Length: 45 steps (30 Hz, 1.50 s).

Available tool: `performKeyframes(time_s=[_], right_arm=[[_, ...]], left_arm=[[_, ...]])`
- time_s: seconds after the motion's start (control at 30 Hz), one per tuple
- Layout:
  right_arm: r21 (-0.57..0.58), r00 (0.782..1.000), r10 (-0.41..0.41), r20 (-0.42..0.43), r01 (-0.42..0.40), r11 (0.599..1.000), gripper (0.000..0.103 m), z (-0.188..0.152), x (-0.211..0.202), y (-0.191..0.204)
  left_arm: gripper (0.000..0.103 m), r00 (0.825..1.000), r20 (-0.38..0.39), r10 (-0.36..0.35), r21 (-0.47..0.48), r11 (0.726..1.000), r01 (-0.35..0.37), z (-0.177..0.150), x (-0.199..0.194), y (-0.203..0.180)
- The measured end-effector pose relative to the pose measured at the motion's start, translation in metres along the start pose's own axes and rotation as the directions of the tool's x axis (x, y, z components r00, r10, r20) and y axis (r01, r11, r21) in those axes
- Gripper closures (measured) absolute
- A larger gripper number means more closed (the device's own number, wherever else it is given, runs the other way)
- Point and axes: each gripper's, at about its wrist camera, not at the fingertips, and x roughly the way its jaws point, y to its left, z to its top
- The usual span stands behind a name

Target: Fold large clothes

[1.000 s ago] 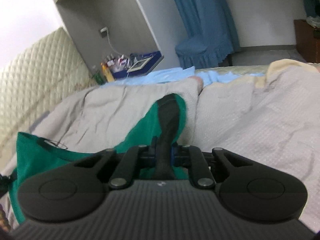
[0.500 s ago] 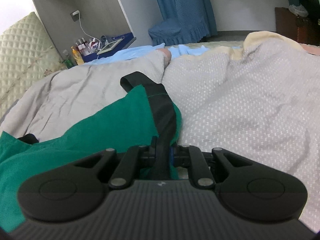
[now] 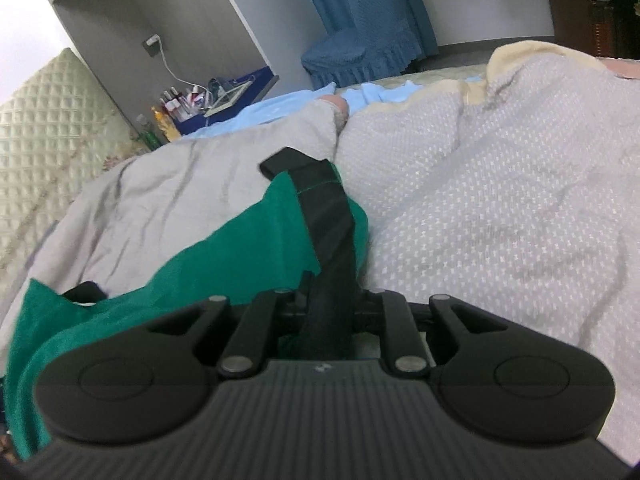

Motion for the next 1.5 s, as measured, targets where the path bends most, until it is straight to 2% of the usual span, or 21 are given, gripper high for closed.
performKeyframes(time_s=[0.07,0.1,0.2,0.57,0.73,0.93,1.03,1.1,1.17,1.2,1.23,1.33,1.4,1.43,1.5], right_arm=[[-0.01,1.0,0.002,0.004,-0.002,1.0,0.069,0.0,-0.011,0.004],[-0.013,1.0,0.0,0.015,0.0,1.0,0.059,0.0,-0.018,0.006],[0.008,0.998,0.027,0.063,-0.027,1.0,0.044,-0.003,-0.042,0.007],[-0.036,0.983,0.125,0.136,-0.121,0.992,0.044,-0.04,-0.111,0.034],[-0.04,0.976,0.2,0.09,-0.197,0.98,0.044,-0.06,-0.12,0.048],[-0.015,0.967,0.252,0.026,-0.252,0.968,0.044,-0.081,-0.117,0.061],[-0.001,0.965,0.262,0.006,-0.262,0.965,0.044,-0.087,-0.116,0.064],[0.023,0.963,0.27,-0.004,-0.27,0.963,0.04,-0.092,-0.114,0.063],[0.055,0.961,0.277,-0.013,-0.276,0.96,0.028,-0.094,-0.112,0.061],[0.078,0.96,0.281,-0.017,-0.279,0.957,0.018,-0.095,-0.11,0.059],[0.103,0.957,0.288,-0.02,-0.284,0.953,0.012,-0.097,-0.108,0.057],[0.225,0.945,0.326,-0.039,-0.309,0.924,0.011,-0.102,-0.099,0.045],[0.328,0.93,0.363,-0.054,-0.327,0.886,0.011,-0.106,-0.089,0.035],[0.377,0.922,0.383,-0.056,-0.336,0.863,0.011,-0.109,-0.085,0.03],[0.457,0.917,0.398,-0.039,-0.337,0.823,0.01,-0.115,-0.08,0.024]], left_arm=[[0.038,0.999,0.054,0.003,0.019,1.0,-0.004,-0.002,-0.021,-0.004],[0.035,0.997,0.071,-0.002,0.016,1.0,0.0,-0.004,-0.03,-0.005],[0.033,0.994,0.096,-0.052,-0.01,0.999,0.053,-0.014,-0.057,-0.005],[0.031,0.989,0.101,-0.103,0.057,0.994,0.098,-0.056,-0.109,-0.034],[0.02,0.99,0.072,-0.118,0.039,0.993,0.115,-0.076,-0.117,-0.038],[0.018,0.994,0.026,-0.102,0.039,0.994,0.101,-0.093,-0.116,-0.043],[0.014,0.996,0.009,-0.093,0.035,0.995,0.092,-0.099,-0.114,-0.044],[0.013,0.996,-0.005,-0.091,0.03,0.995,0.091,-0.102,-0.111,-0.043],[0.012,0.996,-0.021,-0.09,0.016,0.996,0.091,-0.104,-0.108,-0.042],[0.01,0.995,-0.028,-0.094,0.001,0.996,0.094,-0.104,-0.107,-0.041],[0.008,0.994,-0.035,-0.102,-0.02,0.995,0.101,-0.105,-0.105,-0.039],[0.007,0.989,-0.056,-0.139,-0.103,0.986,0.133,-0.107,-0.102,-0.031],[0.007,0.979,-0.084,-0.186,-0.192,0.967,0.167,-0.109,-0.097,-0.021],[0.007,0.972,-0.1,-0.214,-0.248,0.951,0.184,-0.111,-0.093,-0.015],[0.007,0.946,-0.132,-0.296,-0.413,0.884,0.219,-0.117,-0.08,0.003]])
